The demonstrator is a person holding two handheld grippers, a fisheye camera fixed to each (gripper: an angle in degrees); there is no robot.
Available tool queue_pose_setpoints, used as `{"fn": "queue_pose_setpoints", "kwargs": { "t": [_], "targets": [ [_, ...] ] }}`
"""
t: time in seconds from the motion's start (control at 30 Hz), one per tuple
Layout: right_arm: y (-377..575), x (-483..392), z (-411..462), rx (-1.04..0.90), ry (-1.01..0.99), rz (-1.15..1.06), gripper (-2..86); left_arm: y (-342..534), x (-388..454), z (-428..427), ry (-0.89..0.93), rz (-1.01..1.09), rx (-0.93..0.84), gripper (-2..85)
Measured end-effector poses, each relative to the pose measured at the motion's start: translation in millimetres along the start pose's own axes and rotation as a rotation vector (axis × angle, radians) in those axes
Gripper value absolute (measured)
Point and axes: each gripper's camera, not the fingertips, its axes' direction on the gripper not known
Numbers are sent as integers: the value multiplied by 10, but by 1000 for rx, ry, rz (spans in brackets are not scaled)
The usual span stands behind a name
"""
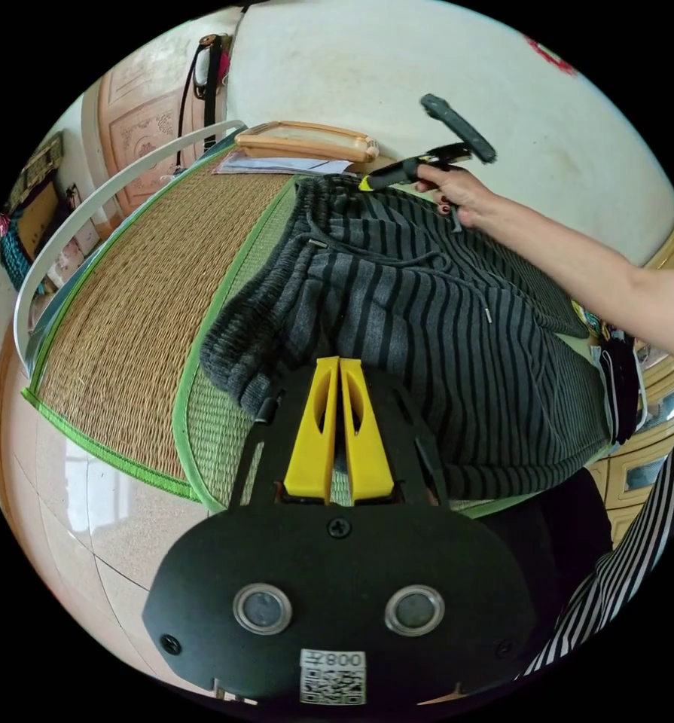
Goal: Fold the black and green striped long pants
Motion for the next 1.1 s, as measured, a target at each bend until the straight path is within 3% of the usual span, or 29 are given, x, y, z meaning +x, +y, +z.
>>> {"fn": "queue_pose_setpoints", "kwargs": {
  "t": [0.07,0.2,0.3,0.53,0.7,0.77,0.87,1.1],
  "targets": [
    [310,92,-302,67,33,13,1,17,-21,-39,13,6,18,1],
    [671,416,-334,18,141,107,2,52,54,-86,73,65,89,1],
    [812,715,-22,-119,119,172,2,44,189,141,114,134,-10,1],
    [767,953,2,-108,100,198,2,69,336,373,-9,223,-34,1],
    [1218,1018,-384,-41,139,189,1,-29,452,352,20,236,-34,0],
    [1572,1205,-555,-7,119,260,1,-29,550,413,113,263,-47,0],
    [1847,1524,-416,-89,143,356,1,-19,634,672,161,253,-149,0],
    [2021,1834,-515,-102,87,391,1,-200,758,829,152,217,-158,1]
  ]
}}
